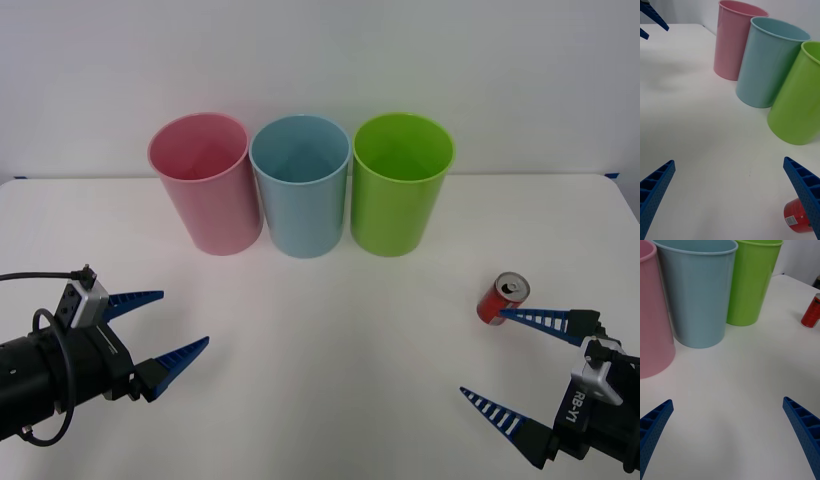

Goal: Put cans in the blue bin and PET bottles in the pink bin and trash in the green bin.

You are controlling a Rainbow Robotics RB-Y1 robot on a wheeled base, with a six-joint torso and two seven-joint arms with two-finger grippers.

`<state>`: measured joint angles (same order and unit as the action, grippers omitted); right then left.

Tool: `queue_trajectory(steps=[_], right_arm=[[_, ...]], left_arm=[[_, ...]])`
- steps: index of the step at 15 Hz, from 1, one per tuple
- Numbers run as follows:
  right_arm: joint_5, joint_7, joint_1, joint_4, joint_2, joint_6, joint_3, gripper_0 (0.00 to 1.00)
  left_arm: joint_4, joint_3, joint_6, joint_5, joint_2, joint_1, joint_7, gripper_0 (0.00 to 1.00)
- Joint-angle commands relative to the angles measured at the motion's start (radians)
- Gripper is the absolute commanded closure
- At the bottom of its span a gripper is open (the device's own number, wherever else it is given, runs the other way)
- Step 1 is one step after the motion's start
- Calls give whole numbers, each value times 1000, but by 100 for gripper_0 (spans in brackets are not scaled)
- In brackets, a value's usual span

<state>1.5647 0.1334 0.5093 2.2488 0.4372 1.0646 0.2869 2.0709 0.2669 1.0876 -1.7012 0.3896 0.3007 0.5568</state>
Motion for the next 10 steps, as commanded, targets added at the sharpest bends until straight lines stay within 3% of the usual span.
queue_trajectory(steps=[1, 4, 10], right_arm=[[0, 0, 0, 0, 0, 0, 0, 0], [-15, 0, -2, 6, -23, 2, 14, 0], [-184, -5, 52, 2, -26, 17, 169, 0]], left_arm=[[0, 0, 0, 0, 0, 0, 0, 0], [0, 0, 0, 0, 0, 0, 0, 0], [0, 0, 0, 0, 0, 0, 0, 0]])
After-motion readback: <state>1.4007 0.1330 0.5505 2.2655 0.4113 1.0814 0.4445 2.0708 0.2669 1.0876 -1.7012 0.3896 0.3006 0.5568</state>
